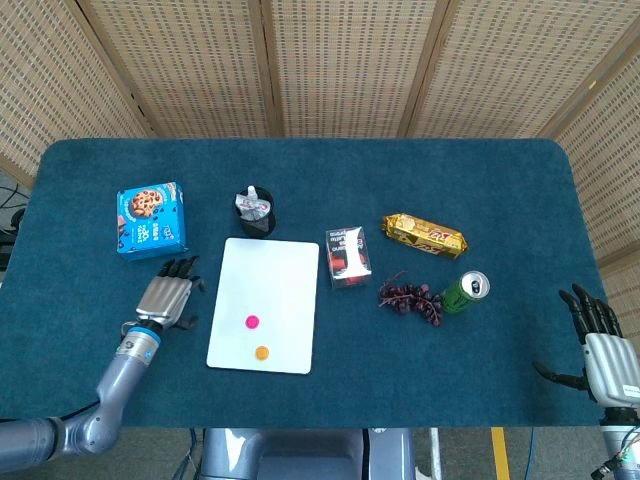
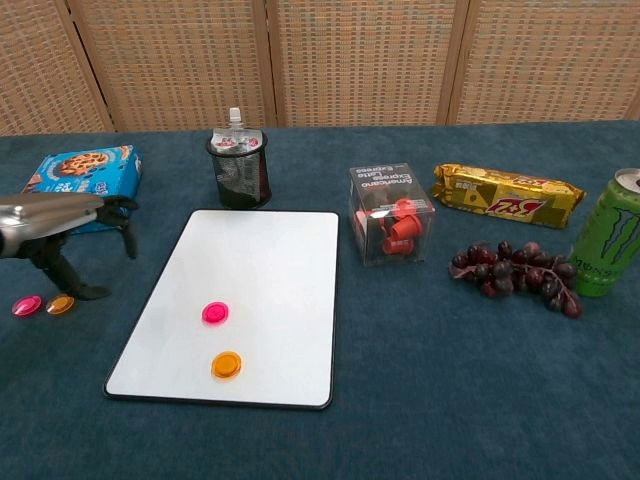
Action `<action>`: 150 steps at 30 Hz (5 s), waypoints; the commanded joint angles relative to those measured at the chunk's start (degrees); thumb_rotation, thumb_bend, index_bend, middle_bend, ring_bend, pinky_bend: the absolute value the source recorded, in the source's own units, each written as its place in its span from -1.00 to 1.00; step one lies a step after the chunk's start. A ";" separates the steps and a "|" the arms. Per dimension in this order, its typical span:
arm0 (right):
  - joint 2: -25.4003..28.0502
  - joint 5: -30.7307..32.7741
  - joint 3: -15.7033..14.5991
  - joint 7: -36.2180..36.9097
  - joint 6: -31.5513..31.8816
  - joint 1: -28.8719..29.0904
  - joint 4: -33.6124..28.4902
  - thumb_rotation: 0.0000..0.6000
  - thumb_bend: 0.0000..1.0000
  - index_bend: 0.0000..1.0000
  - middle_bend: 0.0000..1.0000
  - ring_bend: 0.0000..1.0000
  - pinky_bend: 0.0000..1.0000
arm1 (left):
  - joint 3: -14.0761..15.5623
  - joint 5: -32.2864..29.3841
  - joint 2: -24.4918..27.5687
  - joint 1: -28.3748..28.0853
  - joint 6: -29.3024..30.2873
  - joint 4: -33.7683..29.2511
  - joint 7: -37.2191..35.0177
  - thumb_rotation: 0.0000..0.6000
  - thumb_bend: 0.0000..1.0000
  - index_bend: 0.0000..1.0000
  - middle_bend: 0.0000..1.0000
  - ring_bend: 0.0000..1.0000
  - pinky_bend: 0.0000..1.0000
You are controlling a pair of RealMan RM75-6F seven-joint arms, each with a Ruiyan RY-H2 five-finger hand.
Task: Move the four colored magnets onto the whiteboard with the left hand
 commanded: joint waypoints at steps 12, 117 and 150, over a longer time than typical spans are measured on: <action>0.01 0.22 0.05 -0.20 -0.11 0.02 -0.15 1.00 -0.89 -0.97 -1.00 -1.00 -1.00 | 3.13 7.87 2.06 3.96 -5.96 9.89 -11.75 1.00 -0.38 -0.19 -1.00 -1.00 -1.00; 0.44 0.00 -0.15 1.91 -0.41 0.04 0.14 1.00 -0.89 -0.97 -1.00 -1.00 -1.00 | 4.72 8.76 -8.87 1.29 1.66 -4.98 6.55 1.00 -0.40 -0.39 -1.00 -1.00 -1.00; 0.38 0.08 -0.17 0.81 -0.34 0.02 -0.25 1.00 -0.89 -0.97 -1.00 -1.00 -1.00 | 5.80 20.79 3.55 10.32 -3.22 15.83 -27.31 1.00 -0.38 -0.38 -1.00 -1.00 -1.00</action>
